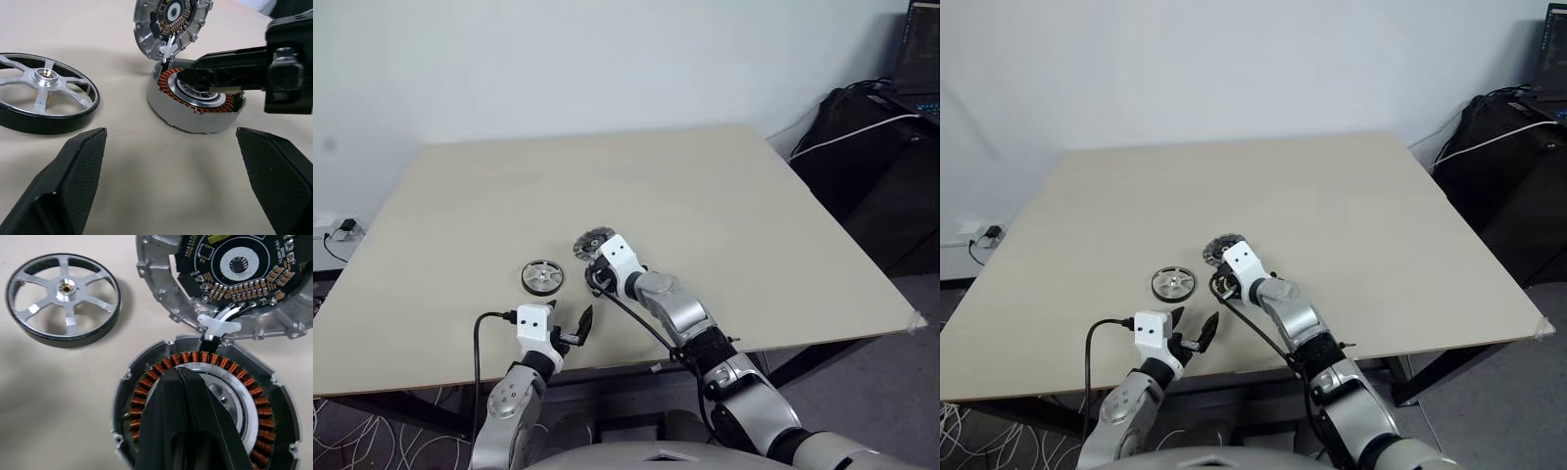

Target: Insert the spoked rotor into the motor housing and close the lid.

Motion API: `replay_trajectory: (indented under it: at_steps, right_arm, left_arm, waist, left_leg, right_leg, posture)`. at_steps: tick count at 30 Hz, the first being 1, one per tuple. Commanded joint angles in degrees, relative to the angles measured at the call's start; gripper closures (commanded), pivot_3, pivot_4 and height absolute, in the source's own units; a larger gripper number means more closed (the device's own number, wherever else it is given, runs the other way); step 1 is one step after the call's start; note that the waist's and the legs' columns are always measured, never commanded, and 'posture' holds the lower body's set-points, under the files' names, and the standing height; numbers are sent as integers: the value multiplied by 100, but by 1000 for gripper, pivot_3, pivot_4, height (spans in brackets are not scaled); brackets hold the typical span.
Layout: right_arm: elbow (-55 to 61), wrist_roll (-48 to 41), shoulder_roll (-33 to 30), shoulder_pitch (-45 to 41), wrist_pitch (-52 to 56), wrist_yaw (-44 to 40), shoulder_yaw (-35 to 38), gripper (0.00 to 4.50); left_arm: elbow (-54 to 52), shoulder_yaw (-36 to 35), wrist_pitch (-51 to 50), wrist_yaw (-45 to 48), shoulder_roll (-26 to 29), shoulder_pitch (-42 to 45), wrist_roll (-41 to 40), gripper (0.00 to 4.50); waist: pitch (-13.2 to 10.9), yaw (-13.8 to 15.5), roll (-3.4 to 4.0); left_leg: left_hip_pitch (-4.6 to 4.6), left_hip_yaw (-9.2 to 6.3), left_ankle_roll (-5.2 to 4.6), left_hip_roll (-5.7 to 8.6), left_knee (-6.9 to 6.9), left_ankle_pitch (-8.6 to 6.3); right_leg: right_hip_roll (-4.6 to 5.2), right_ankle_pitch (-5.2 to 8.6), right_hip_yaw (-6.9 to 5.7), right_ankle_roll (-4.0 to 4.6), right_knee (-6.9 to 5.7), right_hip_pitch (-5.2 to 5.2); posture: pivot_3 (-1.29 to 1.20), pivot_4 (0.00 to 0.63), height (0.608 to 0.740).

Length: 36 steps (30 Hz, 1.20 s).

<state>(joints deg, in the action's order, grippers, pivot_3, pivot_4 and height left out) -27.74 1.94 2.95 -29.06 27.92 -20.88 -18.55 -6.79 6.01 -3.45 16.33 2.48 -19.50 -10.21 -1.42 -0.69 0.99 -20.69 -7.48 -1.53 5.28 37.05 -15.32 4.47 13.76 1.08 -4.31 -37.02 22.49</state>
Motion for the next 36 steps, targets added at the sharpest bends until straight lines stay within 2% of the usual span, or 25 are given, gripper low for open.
replay_trajectory:
  at_steps: [1, 11, 24, 36]
  right_arm:
    - [-213, 49, 90, -275, -185, 141, 133, 4471]
    - [-662, 105, 1, -380, -233, 253, 289, 4471]
    - [438, -105, -2, 108, -255, -152, 316, 4471]
    - [126, -7, 32, -54, -313, -68, 324, 4471]
  left_arm:
    - [-165, -7, 76, 8, -21, 28, -65, 0]
    - [-151, -14, 111, 15, -32, 17, -70, 0]
    - [-82, -20, 100, 99, 0, 33, -96, 0]
    - [-100, -31, 86, 136, -9, -7, -94, 0]
  waist:
    - [0, -3, 0]
    - [5, -4, 6]
    - [6, -6, 9]
    - [6, -4, 8]
  left_leg:
    - [0, 0, 0, 0, 0, 0]
    - [0, 0, 0, 0, 0, 0]
    - [0, 0, 0, 0, 1, 1]
    - [0, 0, 1, 0, 1, 1]
  right_leg:
    - [0, 0, 0, 0, 0, 0]
    - [0, -1, 1, 2, -1, 0]
    - [0, -1, 1, 2, -2, 0]
    - [0, -1, 1, 2, -3, 0]
  posture:
    - [0, 0, 740]
    - [0, 0, 740]
    - [0, 0, 740]
    - [0, 0, 740]
